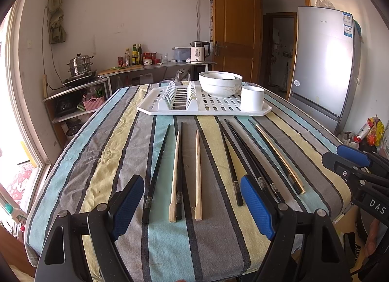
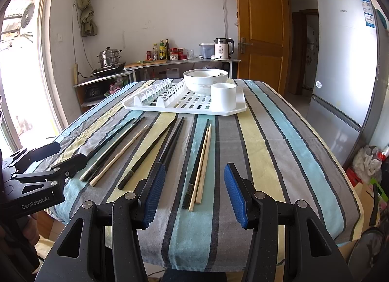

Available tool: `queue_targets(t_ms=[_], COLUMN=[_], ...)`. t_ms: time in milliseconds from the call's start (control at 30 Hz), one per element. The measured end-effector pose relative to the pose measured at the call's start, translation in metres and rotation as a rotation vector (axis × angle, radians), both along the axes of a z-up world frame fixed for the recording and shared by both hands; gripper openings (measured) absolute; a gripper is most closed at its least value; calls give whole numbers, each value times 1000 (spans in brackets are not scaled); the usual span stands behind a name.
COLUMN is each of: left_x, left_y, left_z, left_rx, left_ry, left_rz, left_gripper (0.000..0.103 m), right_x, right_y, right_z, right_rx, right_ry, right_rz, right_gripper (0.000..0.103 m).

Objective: Organize utensils

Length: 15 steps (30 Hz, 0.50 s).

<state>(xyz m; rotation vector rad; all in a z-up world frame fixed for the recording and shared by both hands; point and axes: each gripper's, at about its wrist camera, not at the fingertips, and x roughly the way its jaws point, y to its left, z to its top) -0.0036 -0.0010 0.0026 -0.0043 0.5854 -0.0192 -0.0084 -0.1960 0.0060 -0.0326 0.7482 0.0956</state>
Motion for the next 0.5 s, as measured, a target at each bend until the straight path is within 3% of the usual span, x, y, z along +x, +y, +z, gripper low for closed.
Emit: queue_targets(t_ms=[300,500], left_x=[9,26], left_y=[8,19], left_z=[-1,1], left_rx=[-18,9], left_ry=[22,41], left_rz=[5,12], left_gripper=[82,82], right_x=[3,20], right_y=[2,0], right_z=[-2,-6], right_rx=[6,9], right_ry=[9,28], right_rz=[4,9], right_gripper=[51,51])
